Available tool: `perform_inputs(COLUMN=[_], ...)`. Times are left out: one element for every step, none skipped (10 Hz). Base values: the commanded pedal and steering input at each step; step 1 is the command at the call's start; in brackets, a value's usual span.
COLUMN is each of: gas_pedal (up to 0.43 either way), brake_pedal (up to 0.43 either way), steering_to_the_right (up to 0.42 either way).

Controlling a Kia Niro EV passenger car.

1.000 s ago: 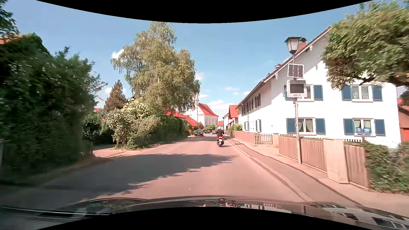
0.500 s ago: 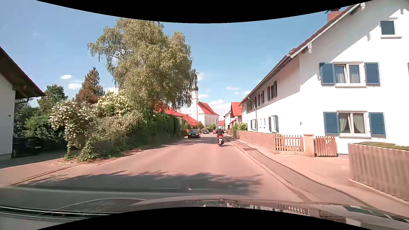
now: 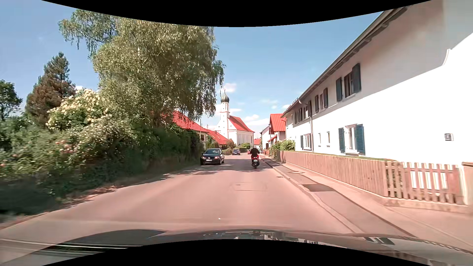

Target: Follow the waypoints while adhering to traffic rules and regulations

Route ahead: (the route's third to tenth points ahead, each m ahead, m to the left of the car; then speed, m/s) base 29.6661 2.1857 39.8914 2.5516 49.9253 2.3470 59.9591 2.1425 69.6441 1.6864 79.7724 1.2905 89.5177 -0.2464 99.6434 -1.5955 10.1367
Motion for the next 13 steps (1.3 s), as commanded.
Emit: perform_inputs(gas_pedal=[0.157,0.157,0.157,0.157,0.157,0.157,0.157,0.157,0.157,0.157,0.157,0.157,0.157], brake_pedal=[0.012,0.012,0.012,0.012,0.012,0.012,0.012,0.012,0.012,0.012,0.012,0.012,0.012], steering_to_the_right=[-0.002,-0.002,-0.002,0.0,0.0,0.0,0.0,-0.003,-0.007,-0.008,-0.007,-0.007,-0.004])
